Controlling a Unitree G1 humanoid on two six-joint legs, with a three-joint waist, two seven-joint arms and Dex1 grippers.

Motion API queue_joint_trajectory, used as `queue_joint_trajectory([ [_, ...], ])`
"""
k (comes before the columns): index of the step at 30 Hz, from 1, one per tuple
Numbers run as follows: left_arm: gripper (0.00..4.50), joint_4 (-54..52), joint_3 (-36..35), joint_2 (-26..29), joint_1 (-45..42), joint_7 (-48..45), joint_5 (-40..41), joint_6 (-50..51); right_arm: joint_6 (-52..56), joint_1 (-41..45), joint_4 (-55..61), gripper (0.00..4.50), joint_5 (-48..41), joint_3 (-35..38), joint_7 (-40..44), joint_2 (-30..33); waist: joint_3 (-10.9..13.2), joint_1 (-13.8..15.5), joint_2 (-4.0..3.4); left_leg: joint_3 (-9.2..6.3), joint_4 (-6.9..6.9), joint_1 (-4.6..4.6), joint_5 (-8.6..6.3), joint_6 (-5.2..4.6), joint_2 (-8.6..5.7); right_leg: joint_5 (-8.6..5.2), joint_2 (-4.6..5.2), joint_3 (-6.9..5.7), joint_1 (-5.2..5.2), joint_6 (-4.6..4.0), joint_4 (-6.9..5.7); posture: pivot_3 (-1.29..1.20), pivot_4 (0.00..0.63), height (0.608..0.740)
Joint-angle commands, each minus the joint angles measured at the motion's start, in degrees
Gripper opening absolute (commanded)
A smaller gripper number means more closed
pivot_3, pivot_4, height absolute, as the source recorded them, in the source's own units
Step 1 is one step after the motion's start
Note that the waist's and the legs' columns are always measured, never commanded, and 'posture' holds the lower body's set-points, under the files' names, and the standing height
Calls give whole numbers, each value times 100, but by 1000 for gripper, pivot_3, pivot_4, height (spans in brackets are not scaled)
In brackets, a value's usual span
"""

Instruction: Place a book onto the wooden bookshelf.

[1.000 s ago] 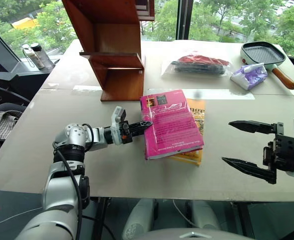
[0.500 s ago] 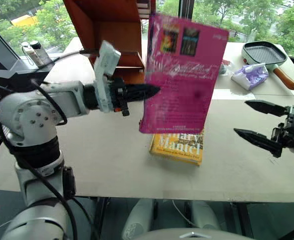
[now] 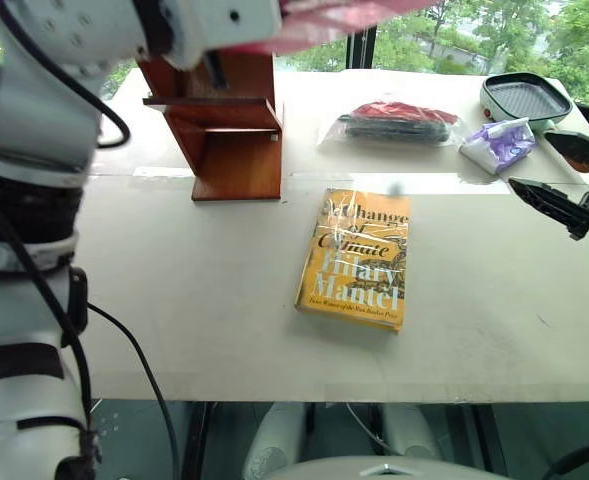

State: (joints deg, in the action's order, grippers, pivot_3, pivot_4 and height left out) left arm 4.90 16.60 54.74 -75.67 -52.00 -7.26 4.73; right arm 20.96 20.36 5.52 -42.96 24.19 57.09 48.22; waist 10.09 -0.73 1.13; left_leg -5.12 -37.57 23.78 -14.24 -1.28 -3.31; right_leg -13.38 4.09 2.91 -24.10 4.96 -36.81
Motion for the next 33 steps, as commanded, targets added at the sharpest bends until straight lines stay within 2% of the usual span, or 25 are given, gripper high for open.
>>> queue_joint_trajectory([
  [1,277,412,61,68,-293,-329,-439,-373,-271,307,-149,4500,86,-7,126,-35,2,-7,0,-1,0,1,-1,-1,-1,0,0,-1,-1,0,0,0,150,740],
  [8,277,982,335,572,-355,-1539,-1155,-371,-488,665,-243,4500,155,-253,300,-328,7,-90,-3,3,-1,0,-1,-2,-9,0,-4,-10,-4,1,-18,0,150,740],
  [12,277,1440,489,671,-289,-1749,-1657,-456,-466,783,-119,4500,51,-253,347,-404,8,-134,-5,-3,-9,0,-1,-3,-10,-1,-4,-12,-3,1,-24,0,150,740],
  [19,277,3095,907,1,-573,-1255,-2347,-1140,-171,953,155,4500,-349,-139,323,-394,8,-137,-6,-19,-51,-1,-6,-11,-9,-1,-3,-11,-2,2,-67,0,150,740],
  [22,277,3854,1079,-307,-701,-1047,-2571,-1425,2,902,414,4500,-515,-162,244,-411,0,-152,-19,-15,-72,-17,-15,-27,-9,-2,-3,-3,1,3,-112,0,150,740],
  [24,277,4248,1102,-468,-760,-961,-2629,-1520,104,868,546,4500,-595,-181,187,-420,-2,-148,-26,-16,-72,-53,-16,-29,-9,-3,-3,-3,39,5,-118,0,150,740],
  [26,277,4481,1161,-518,-770,-893,-2750,-1647,199,843,698,4500,-685,-191,73,-464,-3,-151,-28,-14,-66,-113,-18,-31,-8,-10,-3,-2,94,12,-115,0,150,740],
  [30,277,4565,1165,-491,-731,-930,-2805,-1793,342,848,897,4500,-818,-172,-189,-539,-6,-164,-33,-9,-66,-172,-18,-31,-4,-19,-3,8,148,28,-117,0,150,740],
  [33,277,4503,1097,-440,-656,-952,-2770,-1811,337,855,880,4500,-756,-209,-355,-605,-8,-167,-35,-6,-66,-178,-18,-31,-1,-19,-4,12,151,28,-118,0,150,740],
])
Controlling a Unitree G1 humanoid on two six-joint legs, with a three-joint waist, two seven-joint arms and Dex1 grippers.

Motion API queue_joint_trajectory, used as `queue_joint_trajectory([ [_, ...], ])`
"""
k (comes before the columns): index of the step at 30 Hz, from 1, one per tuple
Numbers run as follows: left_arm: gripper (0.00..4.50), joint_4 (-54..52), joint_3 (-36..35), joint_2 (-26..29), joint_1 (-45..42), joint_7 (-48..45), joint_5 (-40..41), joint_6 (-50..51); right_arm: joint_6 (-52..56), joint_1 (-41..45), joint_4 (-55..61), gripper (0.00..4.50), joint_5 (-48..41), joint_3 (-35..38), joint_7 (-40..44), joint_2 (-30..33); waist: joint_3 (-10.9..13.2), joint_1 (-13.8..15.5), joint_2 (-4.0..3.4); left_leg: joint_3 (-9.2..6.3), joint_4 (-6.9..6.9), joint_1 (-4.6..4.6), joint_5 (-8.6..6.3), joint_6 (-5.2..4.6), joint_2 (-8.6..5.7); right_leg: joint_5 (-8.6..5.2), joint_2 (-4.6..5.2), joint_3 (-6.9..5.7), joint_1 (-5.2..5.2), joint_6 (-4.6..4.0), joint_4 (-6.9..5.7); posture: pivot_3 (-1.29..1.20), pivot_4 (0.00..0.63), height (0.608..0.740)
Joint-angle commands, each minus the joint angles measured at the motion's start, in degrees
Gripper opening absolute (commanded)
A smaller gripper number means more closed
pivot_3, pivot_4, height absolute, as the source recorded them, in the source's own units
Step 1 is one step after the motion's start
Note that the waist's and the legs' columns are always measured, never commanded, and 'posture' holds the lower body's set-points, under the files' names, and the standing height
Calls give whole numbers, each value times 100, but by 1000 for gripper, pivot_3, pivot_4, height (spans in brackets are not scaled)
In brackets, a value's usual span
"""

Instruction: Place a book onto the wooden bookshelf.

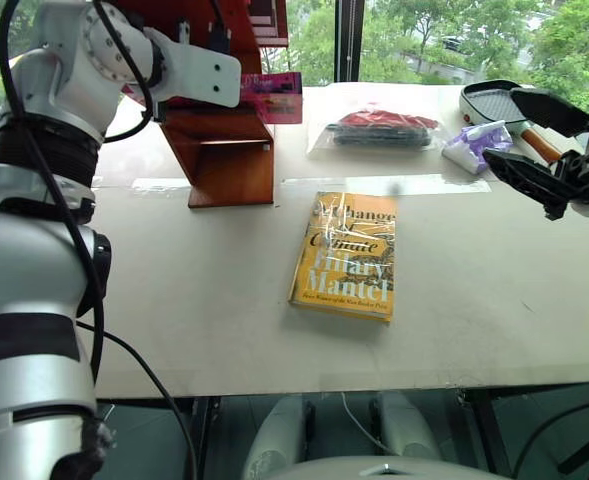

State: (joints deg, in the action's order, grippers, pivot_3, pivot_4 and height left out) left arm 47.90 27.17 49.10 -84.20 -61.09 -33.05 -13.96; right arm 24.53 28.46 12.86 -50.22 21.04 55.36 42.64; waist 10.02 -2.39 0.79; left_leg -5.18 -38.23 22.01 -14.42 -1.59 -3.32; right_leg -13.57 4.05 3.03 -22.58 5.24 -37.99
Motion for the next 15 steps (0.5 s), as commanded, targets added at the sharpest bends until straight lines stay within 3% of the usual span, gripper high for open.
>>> queue_joint_trajectory([
  [1,277,165,10,134,230,-55,-168,72,-15,41,145,4500,-32,98,-215,-66,-2,0,-3,0,0,0,0,0,1,1,0,0,0,-1,0,0,150,740],
  [4,277,30,-74,204,341,-167,-109,51,-19,62,188,4500,-15,40,-267,-123,-12,-1,-20,2,0,-2,0,0,3,9,-1,2,-1,-14,-3,0,150,740],
  [5,1236,-33,-94,243,383,-272,-87,22,-20,63,200,4500,-18,35,-270,-133,-13,-11,-23,2,1,-2,0,0,3,9,-1,2,-1,-14,-3,0,150,740],
  [12,4320,-1199,-791,484,598,-863,629,389,45,-55,290,4500,-26,45,-244,-70,-7,-11,-11,7,0,60,-2,-4,4,8,-1,6,-61,-14,5,0,150,740],
  [15,4466,-1999,-1333,830,920,-1118,1141,649,58,-148,299,4500,26,53,-233,-16,-5,-7,-9,-2,-13,161,8,14,3,10,0,1,-155,-16,-1,0,150,740],
])
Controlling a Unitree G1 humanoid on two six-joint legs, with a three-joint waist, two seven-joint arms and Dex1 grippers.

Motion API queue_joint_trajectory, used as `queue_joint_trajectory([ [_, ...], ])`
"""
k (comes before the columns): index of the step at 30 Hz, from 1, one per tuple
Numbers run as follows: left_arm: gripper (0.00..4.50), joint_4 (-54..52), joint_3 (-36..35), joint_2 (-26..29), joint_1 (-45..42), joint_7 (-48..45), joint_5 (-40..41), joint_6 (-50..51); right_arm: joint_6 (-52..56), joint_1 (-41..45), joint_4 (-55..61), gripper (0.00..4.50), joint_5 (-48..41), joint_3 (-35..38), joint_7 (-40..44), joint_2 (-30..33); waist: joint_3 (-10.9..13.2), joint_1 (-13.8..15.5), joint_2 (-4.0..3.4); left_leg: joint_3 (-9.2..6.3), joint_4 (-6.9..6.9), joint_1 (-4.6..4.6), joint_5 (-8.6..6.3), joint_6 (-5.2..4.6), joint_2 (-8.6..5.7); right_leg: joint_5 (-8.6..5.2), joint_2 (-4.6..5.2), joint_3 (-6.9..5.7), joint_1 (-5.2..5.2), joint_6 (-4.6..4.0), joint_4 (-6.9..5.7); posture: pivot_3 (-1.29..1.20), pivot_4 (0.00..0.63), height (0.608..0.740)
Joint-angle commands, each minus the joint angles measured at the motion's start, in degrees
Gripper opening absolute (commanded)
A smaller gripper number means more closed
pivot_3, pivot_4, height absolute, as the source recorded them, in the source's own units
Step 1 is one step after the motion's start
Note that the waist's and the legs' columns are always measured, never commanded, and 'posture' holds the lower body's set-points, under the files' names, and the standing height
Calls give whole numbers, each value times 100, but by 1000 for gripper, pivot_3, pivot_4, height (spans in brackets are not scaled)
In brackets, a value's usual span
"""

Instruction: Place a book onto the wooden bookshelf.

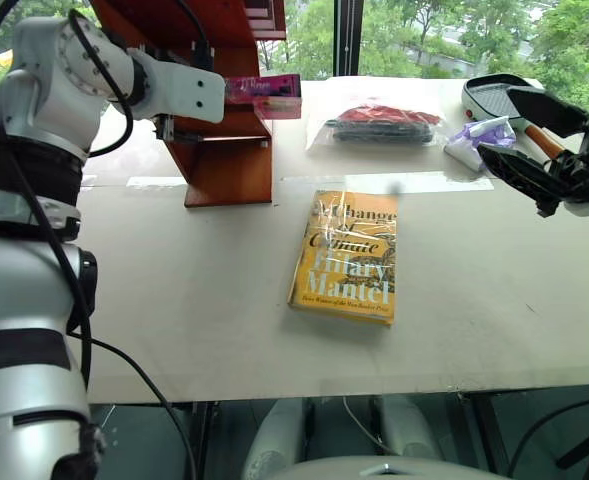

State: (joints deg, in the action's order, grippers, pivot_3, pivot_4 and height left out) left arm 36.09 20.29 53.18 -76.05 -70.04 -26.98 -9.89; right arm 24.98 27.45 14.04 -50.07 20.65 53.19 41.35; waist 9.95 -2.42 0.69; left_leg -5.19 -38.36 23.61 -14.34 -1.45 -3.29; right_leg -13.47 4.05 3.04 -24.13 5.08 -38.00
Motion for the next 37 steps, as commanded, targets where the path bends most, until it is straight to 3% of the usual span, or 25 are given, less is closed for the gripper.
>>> queue_joint_trajectory([
  [1,4466,-1081,-853,538,288,-334,784,357,11,-72,171,4500,36,96,-11,133,1,-18,2,0,-4,34,4,7,-1,1,0,1,-33,0,-3,0,150,740],
  [4,4466,-1875,-1473,747,864,-501,1521,800,21,-110,115,4500,73,137,8,216,1,-21,1,12,13,42,5,9,-3,1,5,8,-60,-1,0,0,150,740],
  [10,4466,-4170,-2924,609,1913,-615,3459,3956,111,-401,-17,4500,274,204,86,515,5,27,9,4,-2,37,-9,-15,-2,1,3,-4,-35,0,0,0,150,740],
  [13,4466,-5177,-3573,12,2343,33,4443,5483,92,-685,-62,4500,524,175,121,683,6,39,10,3,-3,22,-10,-16,-2,0,5,-4,-19,0,4,0,150,740],
  [18,4466,-6424,-4278,-1612,3383,1333,5900,6922,-110,-1287,-209,4500,1117,191,75,813,3,50,10,-8,-11,-7,-9,-14,2,1,3,-14,17,-1,3,0,150,740],
  [21,4466,-6789,-4273,-2222,4591,1769,6211,6988,-58,-1782,50,4500,1164,358,-24,801,1,15,7,7,0,-25,-3,-2,2,1,4,3,25,-1,5,0,150,740],
  [25,4466,-6772,-4021,-2300,6060,1905,5909,6204,-197,-2631,216,4500,1352,725,51,871,2,28,8,24,21,-55,-7,-6,10,0,-1,23,35,-4,3,0,150,740],
  [31,4466,-6508,-4068,-2082,7271,1931,5754,5432,-733,-3762,-32,4500,1768,1286,416,806,-1,197,9,25,22,-84,-14,-16,9,0,5,19,79,-5,31,0,150,740],
  [37,4466,-6221,-4319,-1679,8191,1816,5731,4997,-836,-4273,91,4500,1791,1451,515,702,-4,171,4,25,25,-89,-16,-15,16,-1,5,19,82,-7,34,0,150,740],
])
